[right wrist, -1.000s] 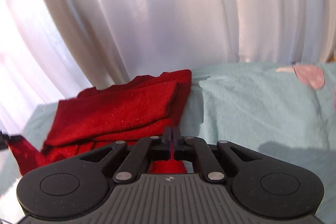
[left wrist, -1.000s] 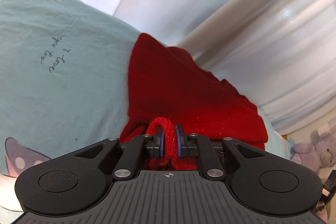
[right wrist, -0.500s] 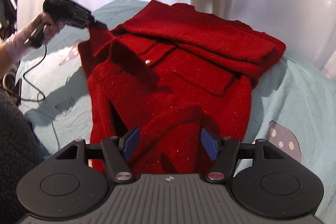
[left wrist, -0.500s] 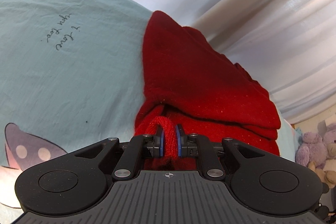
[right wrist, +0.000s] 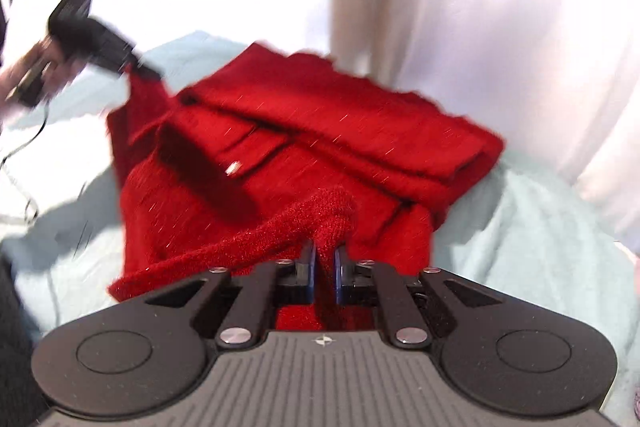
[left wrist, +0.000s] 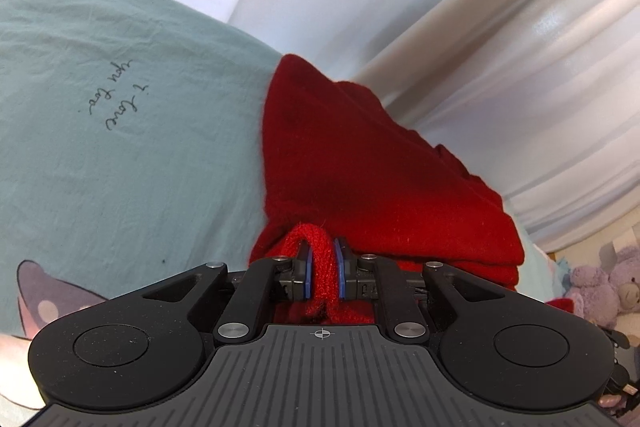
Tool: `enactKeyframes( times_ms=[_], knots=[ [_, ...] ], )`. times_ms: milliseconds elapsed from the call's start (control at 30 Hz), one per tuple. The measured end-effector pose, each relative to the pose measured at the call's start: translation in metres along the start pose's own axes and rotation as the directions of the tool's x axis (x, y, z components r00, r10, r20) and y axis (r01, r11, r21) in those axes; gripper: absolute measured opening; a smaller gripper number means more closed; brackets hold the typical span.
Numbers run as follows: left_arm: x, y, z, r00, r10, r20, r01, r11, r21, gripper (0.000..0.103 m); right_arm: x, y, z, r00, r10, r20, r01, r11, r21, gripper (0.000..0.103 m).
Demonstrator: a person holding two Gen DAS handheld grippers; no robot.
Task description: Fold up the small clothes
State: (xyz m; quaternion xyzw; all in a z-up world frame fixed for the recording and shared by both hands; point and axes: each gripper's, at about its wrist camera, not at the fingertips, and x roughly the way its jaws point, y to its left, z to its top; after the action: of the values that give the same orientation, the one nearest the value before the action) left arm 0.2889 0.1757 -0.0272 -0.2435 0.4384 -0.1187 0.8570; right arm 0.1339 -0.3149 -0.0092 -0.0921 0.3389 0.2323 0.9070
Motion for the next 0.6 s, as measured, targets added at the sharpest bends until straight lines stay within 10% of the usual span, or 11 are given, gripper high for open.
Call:
enactKeyframes(
  times_ms=[200, 600],
  knots=[
    [0.014, 0.009, 0.015, 0.999, 0.015, 0.03, -0.012, 0.996, -0.093, 0.014, 0.012, -0.038, 0.005, 0.974, -0.22, 0.05, 0.208, 0.96, 0.189, 0.008],
    [0.01, 0.022, 0.01, 0.995, 0.09, 0.053, -0.089, 0.996, -0.02, 0.032, 0.041, -0.069, -0.02, 0.932, -0.345, -0.112, 0.362, 0.871, 0.331, 0.014]
  ],
)
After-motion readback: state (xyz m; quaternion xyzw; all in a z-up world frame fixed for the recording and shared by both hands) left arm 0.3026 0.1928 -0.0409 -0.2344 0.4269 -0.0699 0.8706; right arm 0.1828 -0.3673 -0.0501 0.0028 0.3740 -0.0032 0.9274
